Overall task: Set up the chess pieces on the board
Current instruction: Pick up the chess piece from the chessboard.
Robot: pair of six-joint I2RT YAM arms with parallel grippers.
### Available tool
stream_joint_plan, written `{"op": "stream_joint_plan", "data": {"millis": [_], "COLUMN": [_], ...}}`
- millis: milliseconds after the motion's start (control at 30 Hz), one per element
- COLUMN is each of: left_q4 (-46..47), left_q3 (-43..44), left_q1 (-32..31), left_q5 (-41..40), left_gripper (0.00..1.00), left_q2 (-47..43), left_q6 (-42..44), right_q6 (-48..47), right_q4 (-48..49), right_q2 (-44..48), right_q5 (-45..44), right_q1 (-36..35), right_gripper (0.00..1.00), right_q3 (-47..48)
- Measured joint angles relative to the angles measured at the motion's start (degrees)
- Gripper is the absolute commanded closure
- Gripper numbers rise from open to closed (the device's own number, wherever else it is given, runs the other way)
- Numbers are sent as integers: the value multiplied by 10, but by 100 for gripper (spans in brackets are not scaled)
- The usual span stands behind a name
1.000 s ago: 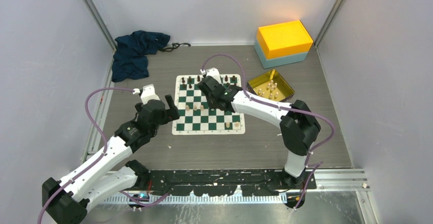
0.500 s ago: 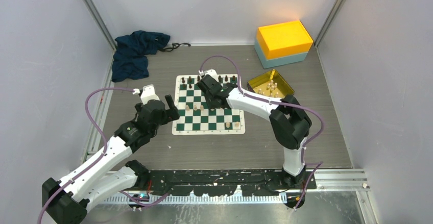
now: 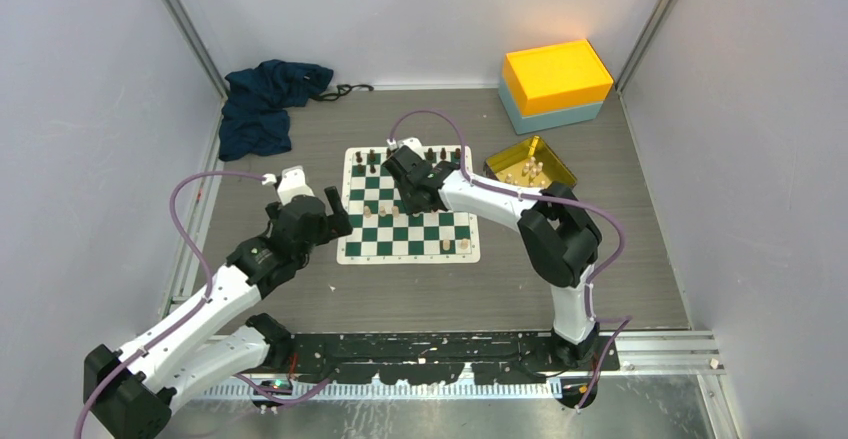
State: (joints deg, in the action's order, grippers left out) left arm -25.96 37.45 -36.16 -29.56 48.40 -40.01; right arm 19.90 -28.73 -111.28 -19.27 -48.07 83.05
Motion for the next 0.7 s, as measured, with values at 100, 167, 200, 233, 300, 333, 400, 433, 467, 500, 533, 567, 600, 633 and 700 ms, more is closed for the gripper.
{"op": "stream_joint_plan", "data": {"millis": [100,167,200,233,300,333,400,433,467,500,533,567,600,633,700], "left_q4": [1,1,2,4,5,6,8,9,9,9,9,9,9,9,9], "left_q3": [-3,-3,-4,-4,-4,-4,-5,-6,-6,-7,-7,-7,-7,-8,-9], "left_q1": [0,0,0,0,0,0,0,0,0,0,0,0,0,0,0], "left_q5": [0,-1,-2,-3,-4,-4,-4,-4,-4,-4,-4,-4,-4,-4,-4], "left_gripper": [1,1,1,1,1,1,1,1,1,1,1,1,1,1,1], "left_q2": [2,3,5,6,8,9,10,11,11,12,12,13,13,13,13], "left_q6": [0,0,0,1,1,1,1,1,1,1,1,1,1,1,1], "right_q6": [-1,-1,-1,-1,-1,-1,-1,-1,-1,-2,-2,-2,-2,-2,-2], "right_q4": [0,1,2,3,5,4,5,5,5,6,6,6,6,7,7], "right_q2": [-2,-5,-6,-7,-10,-12,-15,-17,-19,-21,-23,-24,-25,-25,-25], "right_q5": [3,5,6,7,10,11,14,15,16,17,19,20,21,23,25], "right_q1": [3,5,6,6,7,8,10,10,11,11,11,11,11,12,12], "right_gripper": [62,62,62,62,62,62,63,63,63,64,64,65,66,69,75], "right_q3": [0,1,2,3,4,4,8,9,10,10,10,10,10,10,10]}}
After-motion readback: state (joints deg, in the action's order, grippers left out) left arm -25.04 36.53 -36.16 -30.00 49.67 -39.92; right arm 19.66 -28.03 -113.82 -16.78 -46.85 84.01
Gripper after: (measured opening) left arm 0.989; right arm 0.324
